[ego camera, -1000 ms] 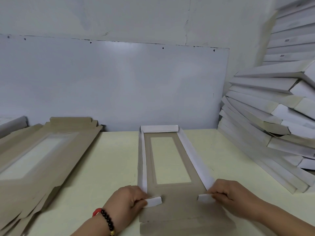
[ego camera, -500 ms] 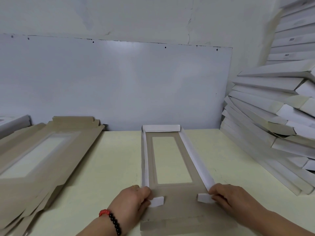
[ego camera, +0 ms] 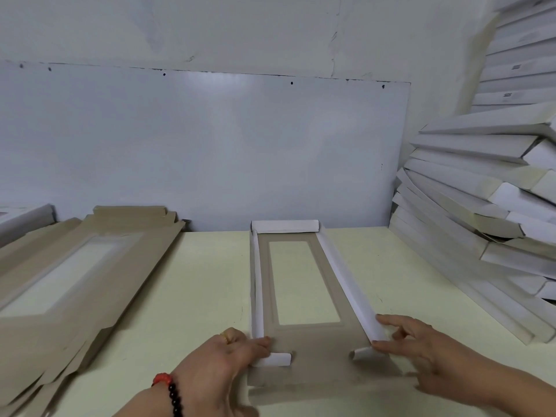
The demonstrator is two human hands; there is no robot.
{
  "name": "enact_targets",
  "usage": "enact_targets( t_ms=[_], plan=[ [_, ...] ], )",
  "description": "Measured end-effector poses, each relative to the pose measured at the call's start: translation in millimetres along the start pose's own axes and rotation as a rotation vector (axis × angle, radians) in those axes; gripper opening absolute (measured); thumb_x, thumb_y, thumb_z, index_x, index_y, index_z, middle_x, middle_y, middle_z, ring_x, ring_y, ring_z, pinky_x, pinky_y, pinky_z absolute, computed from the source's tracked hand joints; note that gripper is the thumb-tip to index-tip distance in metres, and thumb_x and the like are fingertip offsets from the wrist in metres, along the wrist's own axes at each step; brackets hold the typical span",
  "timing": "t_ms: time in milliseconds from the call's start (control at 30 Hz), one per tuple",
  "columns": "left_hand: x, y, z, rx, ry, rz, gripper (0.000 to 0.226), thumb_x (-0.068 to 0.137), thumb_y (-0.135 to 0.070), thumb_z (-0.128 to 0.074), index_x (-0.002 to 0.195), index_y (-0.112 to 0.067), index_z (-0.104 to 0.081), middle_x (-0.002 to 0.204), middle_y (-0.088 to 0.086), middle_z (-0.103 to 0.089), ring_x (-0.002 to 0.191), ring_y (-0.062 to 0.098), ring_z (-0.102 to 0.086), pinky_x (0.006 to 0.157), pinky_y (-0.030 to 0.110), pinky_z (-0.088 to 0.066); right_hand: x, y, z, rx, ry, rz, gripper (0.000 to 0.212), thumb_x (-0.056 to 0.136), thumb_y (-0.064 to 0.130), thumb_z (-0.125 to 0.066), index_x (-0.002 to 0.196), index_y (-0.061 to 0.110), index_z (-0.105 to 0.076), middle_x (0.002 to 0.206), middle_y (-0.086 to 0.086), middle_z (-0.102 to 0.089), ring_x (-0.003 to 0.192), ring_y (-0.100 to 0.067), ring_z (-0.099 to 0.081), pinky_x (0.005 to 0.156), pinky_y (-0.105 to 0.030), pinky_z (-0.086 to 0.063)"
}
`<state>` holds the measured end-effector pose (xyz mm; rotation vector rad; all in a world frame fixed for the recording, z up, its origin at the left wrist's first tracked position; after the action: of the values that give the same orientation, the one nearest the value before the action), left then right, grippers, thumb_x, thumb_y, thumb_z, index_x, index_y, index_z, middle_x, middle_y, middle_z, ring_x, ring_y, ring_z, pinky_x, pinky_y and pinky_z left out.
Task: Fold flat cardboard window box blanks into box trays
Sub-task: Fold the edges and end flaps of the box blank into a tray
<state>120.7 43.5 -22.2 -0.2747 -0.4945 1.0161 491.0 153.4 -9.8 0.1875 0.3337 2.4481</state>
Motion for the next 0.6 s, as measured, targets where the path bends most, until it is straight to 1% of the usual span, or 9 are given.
enact_targets(
  t_ms=[33, 100, 167, 233, 300, 367, 433, 533, 600],
  plan=[
    [0.0, -2.3, -0.3, 0.023, -0.029, -0.028, 0.068, 0.070, -0.046, -0.073, 0.133, -0.030, -0.054, 0.125, -0.033, -0.034, 0.128, -0.007, -0.043, 0.106, 0.015, -0.036, 2.1, -0.2, -0.5, 0.004, 0.002, -0.004, 0.078, 0.078, 0.020, -0.060, 0.129, 0.071, -0.032, 0.150, 0.026, -0.012, 0.125, 0.002, -0.038, 0.098, -0.015, -0.039],
    [-0.1, -6.9, -1.3, 0.072, -0.089, -0.078, 0.058, 0.069, -0.040, -0.071, 0.122, -0.019, -0.064, 0.123, -0.021, -0.052, 0.114, 0.005, -0.059, 0.092, 0.019, -0.050, 4.1, -3.2, -4.1, 0.005, -0.006, -0.014, 0.068, 0.081, 0.021, -0.064, 0.129, 0.065, -0.044, 0.149, 0.027, -0.016, 0.121, 0.003, -0.042, 0.096, -0.014, -0.039],
    [1.6, -7.5, -2.6, 0.099, -0.137, -0.074, 0.048, 0.071, -0.033, -0.070, 0.115, -0.015, -0.068, 0.120, -0.023, -0.052, 0.104, 0.011, -0.063, 0.081, 0.022, -0.055, 5.9, -5.3, -8.5, -0.010, -0.046, -0.041, 0.061, 0.082, 0.021, -0.069, 0.127, 0.058, -0.051, 0.145, 0.026, -0.026, 0.114, 0.005, -0.047, 0.093, -0.013, -0.041],
    [4.0, -6.0, -2.2, 0.048, -0.173, 0.015, 0.039, 0.082, -0.029, -0.070, 0.119, -0.017, -0.066, 0.119, -0.030, -0.048, 0.109, 0.009, -0.058, 0.089, 0.023, -0.051, 8.8, -2.5, -11.6, 0.015, -0.132, -0.053, 0.047, 0.085, 0.029, -0.072, 0.122, 0.054, -0.058, 0.138, 0.023, -0.040, 0.108, 0.006, -0.053, 0.089, -0.011, -0.043],
    [6.0, -5.3, -3.4, -0.003, -0.157, 0.085, 0.031, 0.091, -0.030, -0.063, 0.120, -0.023, -0.064, 0.114, -0.032, -0.049, 0.110, 0.003, -0.052, 0.094, 0.021, -0.045, 11.8, 1.4, -12.9, 0.064, -0.219, -0.049, 0.038, 0.086, 0.028, -0.072, 0.115, 0.053, -0.063, 0.128, 0.020, -0.051, 0.100, 0.007, -0.058, 0.083, -0.007, -0.043],
    [9.1, -6.4, -4.5, -0.013, -0.136, 0.147, 0.024, 0.096, -0.033, -0.054, 0.118, -0.029, -0.061, 0.106, -0.024, -0.054, 0.104, -0.003, -0.049, 0.092, 0.015, -0.040, 14.4, 5.4, -11.8, 0.117, -0.253, -0.081, 0.039, 0.088, 0.023, -0.070, 0.109, 0.055, -0.063, 0.121, 0.022, -0.055, 0.099, 0.008, -0.058, 0.077, -0.006, -0.043],
    [12.0, -6.0, -5.6, -0.003, -0.129, 0.211, 0.023, 0.099, -0.033, -0.046, 0.117, -0.028, -0.059, 0.104, -0.014, -0.054, 0.100, -0.004, -0.048, 0.088, 0.010, -0.037, 17.5, 9.5, -10.1, 0.163, -0.256, -0.130, 0.039, 0.088, 0.018, -0.070, 0.103, 0.054, -0.064, 0.113, 0.024, -0.058, 0.099, 0.005, -0.059, 0.075, -0.008, -0.044],
    [18.8, -7.4, -7.4, 0.019, -0.104, 0.285, 0.022, 0.102, -0.031, -0.040, 0.114, -0.023, -0.055, 0.110, -0.007, -0.055, 0.103, 0.003, -0.051, 0.089, 0.012, -0.036, 22.8, 13.3, -8.7, 0.220, -0.276, -0.194, 0.030, 0.085, 0.014, -0.072, 0.091, 0.043, -0.069, 0.097, 0.021, -0.065, 0.089, 0.000, -0.063, 0.072, -0.011, -0.045],
    [23.4, -8.1, -8.3, -0.013, -0.105, 0.322, 0.011, 0.102, -0.028, -0.040, 0.100, -0.027, -0.050, 0.106, -0.007, -0.052, 0.094, 0.004, -0.052, 0.084, 0.011, -0.037, 25.3, 14.0, -8.4, 0.250, -0.273, -0.244, 0.023, 0.085, 0.013, -0.071, 0.077, 0.035, -0.070, 0.088, 0.020, -0.064, 0.081, -0.002, -0.063, 0.068, -0.013, -0.045]
  ],
)
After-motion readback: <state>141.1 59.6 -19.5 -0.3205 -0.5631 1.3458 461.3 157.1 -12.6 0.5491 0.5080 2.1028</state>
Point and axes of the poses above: each hand's wrist, its own x-axis towards the middle knuckle, its own z-axis out of the back of the hand, y = z × x, the point moved 2 cm from there along x, towards the middle knuckle
